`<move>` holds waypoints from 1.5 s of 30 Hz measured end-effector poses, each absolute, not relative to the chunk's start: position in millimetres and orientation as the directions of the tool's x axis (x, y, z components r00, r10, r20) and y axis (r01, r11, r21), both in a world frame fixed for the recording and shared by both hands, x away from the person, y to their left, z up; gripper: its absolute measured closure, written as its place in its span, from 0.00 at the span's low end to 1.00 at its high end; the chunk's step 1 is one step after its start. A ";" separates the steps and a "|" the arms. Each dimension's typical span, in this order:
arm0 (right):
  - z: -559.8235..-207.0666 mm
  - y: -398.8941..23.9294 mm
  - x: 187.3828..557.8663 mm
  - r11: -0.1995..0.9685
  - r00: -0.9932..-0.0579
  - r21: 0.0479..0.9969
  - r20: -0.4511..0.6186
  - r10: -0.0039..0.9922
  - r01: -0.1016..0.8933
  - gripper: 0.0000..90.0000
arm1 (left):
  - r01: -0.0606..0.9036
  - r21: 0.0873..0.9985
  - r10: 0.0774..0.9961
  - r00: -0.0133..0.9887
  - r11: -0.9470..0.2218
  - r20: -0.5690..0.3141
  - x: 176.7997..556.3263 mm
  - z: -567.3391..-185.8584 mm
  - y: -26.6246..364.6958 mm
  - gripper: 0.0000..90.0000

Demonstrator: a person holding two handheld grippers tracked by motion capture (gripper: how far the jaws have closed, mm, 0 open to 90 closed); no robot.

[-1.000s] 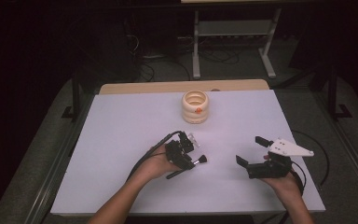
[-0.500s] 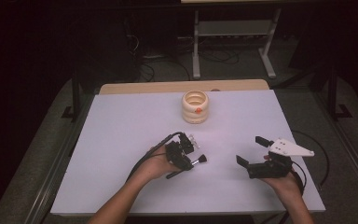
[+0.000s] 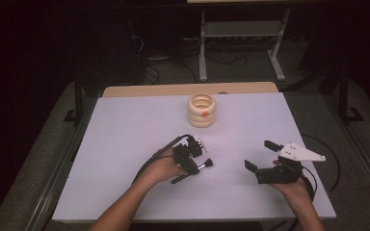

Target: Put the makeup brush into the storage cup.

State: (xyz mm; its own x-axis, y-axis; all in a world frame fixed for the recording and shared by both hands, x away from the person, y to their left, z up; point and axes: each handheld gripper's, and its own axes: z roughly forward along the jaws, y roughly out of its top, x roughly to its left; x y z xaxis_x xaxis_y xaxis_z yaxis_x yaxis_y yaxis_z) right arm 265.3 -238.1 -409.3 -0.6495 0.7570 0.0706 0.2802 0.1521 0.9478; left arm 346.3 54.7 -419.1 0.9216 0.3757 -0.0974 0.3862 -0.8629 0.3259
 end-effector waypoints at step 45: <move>-409.5 -239.5 264.4 0.142 -0.643 0.948 0.079 0.762 0.286 0.00 | 0.425 0.612 0.427 0.891 -0.667 -0.153 349.5 -381.4 106.0 0.87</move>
